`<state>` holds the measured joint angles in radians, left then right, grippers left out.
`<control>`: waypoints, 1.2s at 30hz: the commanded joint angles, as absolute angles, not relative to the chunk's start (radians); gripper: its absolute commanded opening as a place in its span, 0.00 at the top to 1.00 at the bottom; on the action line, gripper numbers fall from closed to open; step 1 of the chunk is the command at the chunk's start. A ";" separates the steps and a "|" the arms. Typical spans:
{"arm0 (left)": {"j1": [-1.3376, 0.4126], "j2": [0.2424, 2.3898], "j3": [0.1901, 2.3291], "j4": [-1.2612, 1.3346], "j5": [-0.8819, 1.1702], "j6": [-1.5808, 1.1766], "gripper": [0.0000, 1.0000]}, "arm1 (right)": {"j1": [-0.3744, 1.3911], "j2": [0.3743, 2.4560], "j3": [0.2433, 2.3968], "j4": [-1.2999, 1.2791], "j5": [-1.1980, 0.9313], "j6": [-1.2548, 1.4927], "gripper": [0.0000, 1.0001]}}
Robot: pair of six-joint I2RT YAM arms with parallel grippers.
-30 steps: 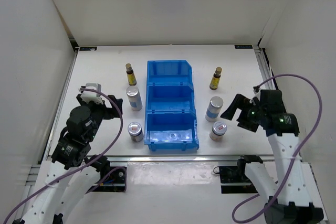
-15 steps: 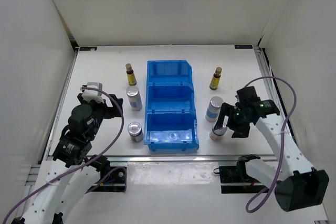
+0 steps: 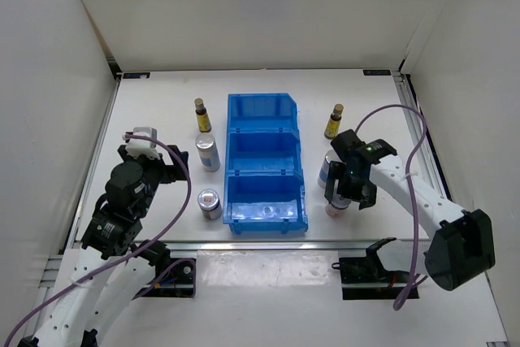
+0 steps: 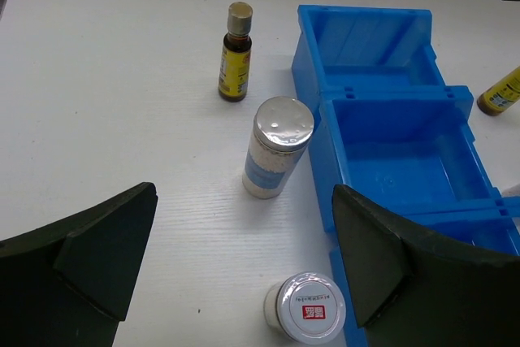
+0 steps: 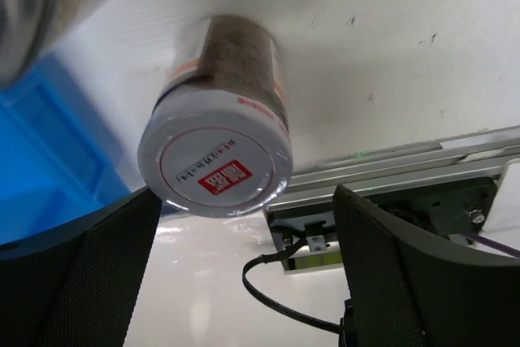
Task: Organize the condiment bottles
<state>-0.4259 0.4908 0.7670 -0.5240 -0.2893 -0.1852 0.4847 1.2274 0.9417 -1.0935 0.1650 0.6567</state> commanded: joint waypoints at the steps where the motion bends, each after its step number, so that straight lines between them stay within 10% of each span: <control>1: -0.430 0.488 0.762 -0.523 -0.310 -0.193 0.01 | 0.489 1.273 0.980 -1.088 0.253 0.673 0.12; 7: -0.430 0.488 0.753 -0.523 -0.310 -0.193 0.01 | 0.489 1.287 0.980 -1.028 0.253 0.620 0.23; 17: -0.430 0.497 0.753 -0.514 -0.310 -0.193 0.01 | 0.583 1.201 1.014 -1.057 0.279 0.658 0.99; 36: -0.430 0.538 0.753 -0.514 -0.299 -0.193 0.01 | 1.103 1.629 1.494 -1.175 0.494 0.916 1.00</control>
